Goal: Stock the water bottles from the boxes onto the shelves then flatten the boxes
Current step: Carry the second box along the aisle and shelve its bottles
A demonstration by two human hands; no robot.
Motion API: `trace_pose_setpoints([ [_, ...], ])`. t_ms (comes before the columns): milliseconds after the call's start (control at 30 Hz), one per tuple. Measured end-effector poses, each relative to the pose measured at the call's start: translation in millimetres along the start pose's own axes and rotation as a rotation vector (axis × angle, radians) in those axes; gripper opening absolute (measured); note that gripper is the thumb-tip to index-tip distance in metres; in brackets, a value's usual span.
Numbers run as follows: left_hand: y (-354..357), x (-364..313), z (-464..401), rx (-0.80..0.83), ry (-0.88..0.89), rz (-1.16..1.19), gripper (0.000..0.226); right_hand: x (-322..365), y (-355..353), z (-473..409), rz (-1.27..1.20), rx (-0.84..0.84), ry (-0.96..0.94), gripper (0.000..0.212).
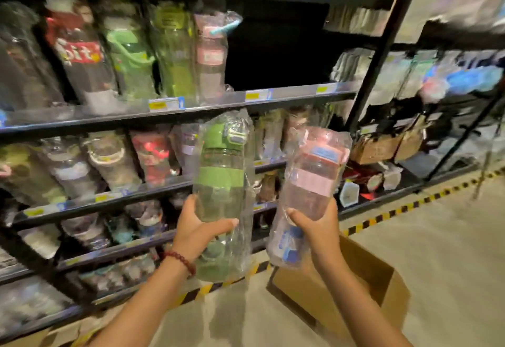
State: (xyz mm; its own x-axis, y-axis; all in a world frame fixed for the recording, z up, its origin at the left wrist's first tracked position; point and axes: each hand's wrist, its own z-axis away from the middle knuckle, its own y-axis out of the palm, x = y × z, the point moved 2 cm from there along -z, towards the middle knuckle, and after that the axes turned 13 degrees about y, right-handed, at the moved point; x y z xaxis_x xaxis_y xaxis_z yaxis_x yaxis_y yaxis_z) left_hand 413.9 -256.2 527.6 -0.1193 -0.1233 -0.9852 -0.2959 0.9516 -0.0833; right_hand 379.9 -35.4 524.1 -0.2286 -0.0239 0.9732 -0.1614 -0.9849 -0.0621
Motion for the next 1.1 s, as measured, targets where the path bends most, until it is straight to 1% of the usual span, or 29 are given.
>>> trace_pose_setpoints([
  [67, 33, -2, -4, 0.028, -0.01, 0.035, 0.096, -1, -28, -12, -0.001, -0.042, 0.005, 0.088],
  [167, 67, 1, -14, 0.054, -0.032, 0.039, 0.095, -3, -57, -33, -0.006, -0.092, 0.031, 0.084],
  [267, 87, 3, -33, 0.066, -0.047, 0.012, 0.091, -4, -71, -56, -0.019, -0.1, 0.056, 0.082],
  [400, 104, 3, -69, 0.078, -0.024, -0.017, 0.097, -2, -67, -90, -0.022, -0.089, 0.075, 0.083],
  [500, 114, 3, -107, 0.066, -0.014, -0.009, 0.098, 5, -57, -118, -0.006, -0.071, 0.059, 0.073],
  [567, 122, -1, -136, 0.051, 0.002, 0.026, 0.098, 16, -50, -142, 0.02, -0.051, 0.049, 0.071],
  [633, 131, -8, -165, 0.016, 0.02, 0.049, 0.084, 35, -42, -169, 0.049, -0.03, 0.03, 0.075],
  [667, 134, -13, -180, 0.009, 0.013, 0.064, 0.082, 46, -39, -184, 0.06, -0.024, 0.008, 0.076],
  [700, 136, -17, -195, 0.009, 0.017, 0.085, 0.086, 59, -34, -200, 0.071, -0.018, -0.013, 0.076],
  [767, 137, -22, -228, 0.032, 0.028, 0.074, 0.11, 81, -25, -230, 0.075, 0.003, -0.059, 0.074],
  [800, 137, -25, -243, 0.028, 0.032, 0.046, 0.118, 91, -20, -243, 0.069, 0.014, -0.083, 0.071],
  [833, 137, -30, -256, 0.023, 0.046, 0.029, 0.12, 100, -15, -255, 0.062, 0.025, -0.104, 0.067],
  [967, 143, -39, -298, 0.047, 0.081, -0.002, 0.108, 128, 5, -294, 0.061, 0.069, -0.141, 0.064],
  [1067, 151, -45, -319, 0.033, 0.107, 0.019, 0.081, 146, 15, -314, 0.042, 0.107, -0.157, 0.067],
  [1100, 155, -49, -324, 0.025, 0.116, 0.03, 0.078, 151, 17, -323, 0.035, 0.122, -0.165, 0.067],
])
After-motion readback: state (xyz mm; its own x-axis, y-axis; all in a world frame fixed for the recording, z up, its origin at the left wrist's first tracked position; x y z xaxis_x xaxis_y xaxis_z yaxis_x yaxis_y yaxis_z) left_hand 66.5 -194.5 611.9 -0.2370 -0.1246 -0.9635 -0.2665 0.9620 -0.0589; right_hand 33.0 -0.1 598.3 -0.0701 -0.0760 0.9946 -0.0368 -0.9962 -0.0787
